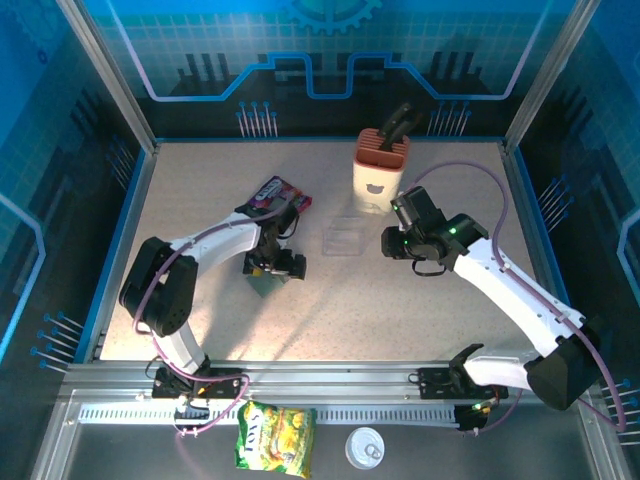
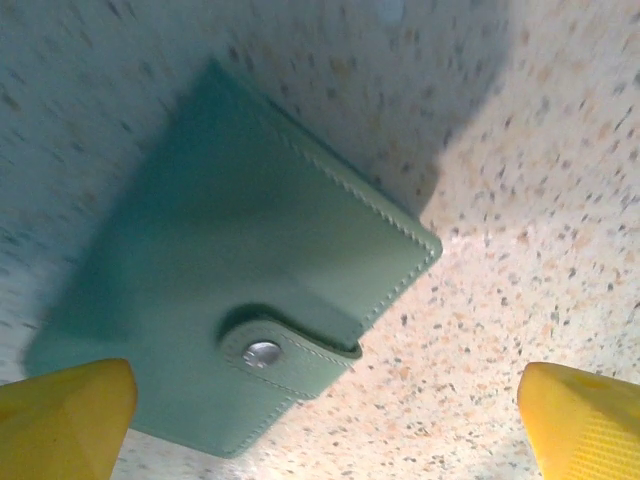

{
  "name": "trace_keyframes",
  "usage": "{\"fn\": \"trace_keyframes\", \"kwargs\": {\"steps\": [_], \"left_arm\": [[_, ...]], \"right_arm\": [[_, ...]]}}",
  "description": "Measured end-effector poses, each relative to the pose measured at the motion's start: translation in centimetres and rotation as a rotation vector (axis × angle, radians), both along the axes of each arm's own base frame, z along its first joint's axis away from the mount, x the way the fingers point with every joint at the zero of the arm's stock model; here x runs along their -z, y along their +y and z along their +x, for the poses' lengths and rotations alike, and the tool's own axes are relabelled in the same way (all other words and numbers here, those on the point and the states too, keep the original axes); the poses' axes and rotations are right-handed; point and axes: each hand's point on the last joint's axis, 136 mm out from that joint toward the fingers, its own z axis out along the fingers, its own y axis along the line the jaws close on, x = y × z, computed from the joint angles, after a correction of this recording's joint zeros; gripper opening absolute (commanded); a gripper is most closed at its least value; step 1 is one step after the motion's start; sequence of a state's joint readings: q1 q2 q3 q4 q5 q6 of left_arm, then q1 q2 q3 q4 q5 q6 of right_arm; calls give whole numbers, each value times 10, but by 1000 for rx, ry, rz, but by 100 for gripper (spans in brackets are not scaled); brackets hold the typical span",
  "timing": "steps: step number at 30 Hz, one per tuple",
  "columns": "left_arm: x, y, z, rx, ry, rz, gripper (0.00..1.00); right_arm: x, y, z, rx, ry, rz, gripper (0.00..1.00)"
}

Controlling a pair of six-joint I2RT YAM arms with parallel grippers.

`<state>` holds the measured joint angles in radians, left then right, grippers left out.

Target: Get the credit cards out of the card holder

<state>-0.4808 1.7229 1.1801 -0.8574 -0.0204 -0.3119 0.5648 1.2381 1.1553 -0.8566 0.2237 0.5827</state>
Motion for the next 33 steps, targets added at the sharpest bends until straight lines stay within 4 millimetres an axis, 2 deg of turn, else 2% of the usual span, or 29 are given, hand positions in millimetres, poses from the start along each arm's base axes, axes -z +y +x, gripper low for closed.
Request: {"fn": "trace_keyframes", "kwargs": {"steps": [4, 8, 12, 16, 22, 26, 30, 33], "left_arm": [[-7, -4, 24, 36, -46, 10, 99], [9, -1, 34, 58, -21, 39, 99], [26, 5, 31, 63, 29, 61, 99], [30, 5, 28, 62, 47, 52, 99], [39, -1, 5, 77, 88, 46, 97], [41, -8, -4, 95, 92, 64, 93], [41, -9, -5, 80, 90, 71, 90], [41, -8, -5, 66, 90, 74, 83]], "right_arm": [[0, 0, 0, 0, 0, 0, 37], [1, 1, -2, -5, 4, -3, 38], [2, 0, -3, -5, 12, -8, 38], [1, -1, -4, -5, 13, -9, 39], [0, -2, -6, -5, 11, -8, 39], [0, -2, -6, -5, 12, -8, 39], [0, -2, -6, -6, 12, -9, 39], [0, -2, -6, -6, 13, -9, 40]]}}
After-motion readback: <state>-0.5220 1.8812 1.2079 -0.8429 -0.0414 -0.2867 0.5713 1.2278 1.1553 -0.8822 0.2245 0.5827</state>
